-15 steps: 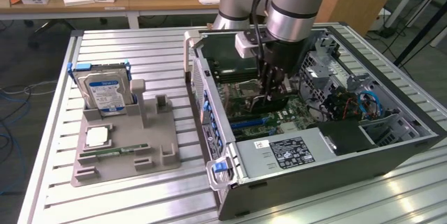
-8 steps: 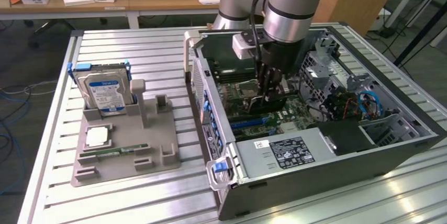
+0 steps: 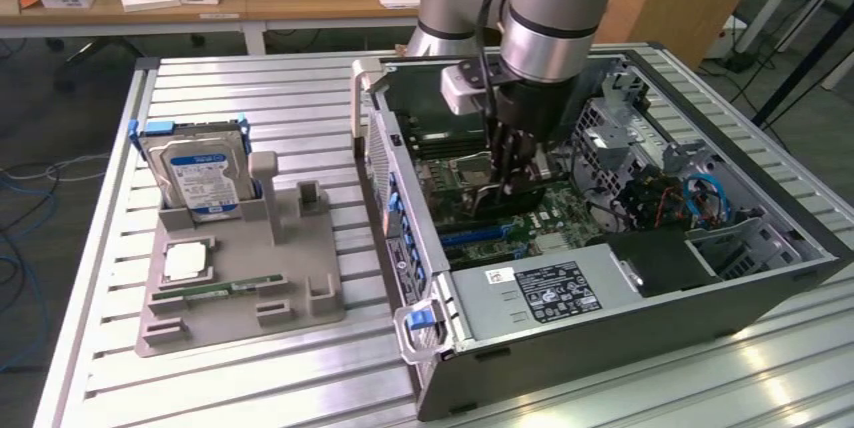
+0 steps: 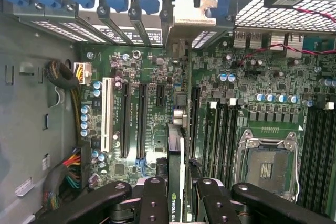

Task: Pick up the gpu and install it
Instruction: 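Insert the gpu into the slot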

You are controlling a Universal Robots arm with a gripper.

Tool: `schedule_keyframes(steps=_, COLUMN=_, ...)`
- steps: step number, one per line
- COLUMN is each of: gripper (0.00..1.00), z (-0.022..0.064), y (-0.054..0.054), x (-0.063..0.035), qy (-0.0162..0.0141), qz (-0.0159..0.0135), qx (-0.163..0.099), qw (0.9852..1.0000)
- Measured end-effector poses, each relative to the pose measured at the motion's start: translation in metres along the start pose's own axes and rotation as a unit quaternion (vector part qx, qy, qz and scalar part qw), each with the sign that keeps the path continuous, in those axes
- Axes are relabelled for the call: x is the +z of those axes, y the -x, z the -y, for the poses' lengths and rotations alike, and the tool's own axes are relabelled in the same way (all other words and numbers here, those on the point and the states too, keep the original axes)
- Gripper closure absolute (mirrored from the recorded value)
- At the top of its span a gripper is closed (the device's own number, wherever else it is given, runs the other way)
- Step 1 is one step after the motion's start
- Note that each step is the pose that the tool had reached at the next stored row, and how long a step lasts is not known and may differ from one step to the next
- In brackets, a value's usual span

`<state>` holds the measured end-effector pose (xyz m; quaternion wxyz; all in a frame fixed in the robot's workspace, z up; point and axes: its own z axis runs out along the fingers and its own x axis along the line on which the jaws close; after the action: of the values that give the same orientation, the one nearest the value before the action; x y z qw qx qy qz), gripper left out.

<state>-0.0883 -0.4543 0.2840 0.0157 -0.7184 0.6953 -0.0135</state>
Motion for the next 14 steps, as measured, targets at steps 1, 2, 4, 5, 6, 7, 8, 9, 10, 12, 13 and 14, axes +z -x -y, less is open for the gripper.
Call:
schedule_keyframes(steps=1, gripper=0.74, z=-0.0004, y=0.0, x=0.0002, qy=0.0, qz=0.0, qx=0.0, qw=1.0)
schedule_keyframes(steps=2, gripper=0.74, z=-0.0007, y=0.0, x=0.0003, qy=0.0, qz=0.0, qx=-0.001, qw=1.0)
schedule_keyframes(steps=4, gripper=0.74, z=-0.0014, y=0.0001, x=0.0006, qy=0.0, qz=0.0, qx=-0.001, qw=1.0)
schedule_keyframes(steps=5, gripper=0.74, z=-0.0018, y=0.0001, x=0.0007, qy=0.0, qz=0.0001, qx=-0.001, qw=1.0)
schedule_keyframes(steps=6, gripper=0.74, z=-0.0023, y=0.0001, x=0.0008, qy=0.0, qz=0.0001, qx=-0.002, qw=1.0)
schedule_keyframes(steps=7, gripper=0.74, z=-0.0027, y=0.0001, x=0.001, qy=0.0, qz=0.0001, qx=-0.002, qw=1.0)
schedule_keyframes(steps=8, gripper=0.74, z=-0.0031, y=0.0001, x=0.0011, qy=-0.0001, qz=0.0001, qx=-0.002, qw=1.0)
schedule_keyframes(steps=9, gripper=0.74, z=-0.0035, y=0.0002, x=0.0012, qy=-0.0001, qz=0.0002, qx=-0.002, qw=1.0)
schedule_keyframes(steps=10, gripper=0.74, z=-0.0038, y=0.0002, x=0.0012, qy=-0.0001, qz=0.0002, qx=-0.002, qw=1.0)
schedule_keyframes(steps=12, gripper=0.74, z=-0.0044, y=0.0002, x=0.0015, qy=-0.0001, qz=0.0002, qx=-0.002, qw=1.0)
schedule_keyframes(steps=13, gripper=0.74, z=-0.0047, y=0.0001, x=0.0016, qy=-0.0001, qz=0.0001, qx=-0.002, qw=1.0)
schedule_keyframes(steps=14, gripper=0.74, z=-0.0049, y=0.0001, x=0.0018, qy=-0.0001, qz=0.0001, qx=-0.002, qw=1.0)
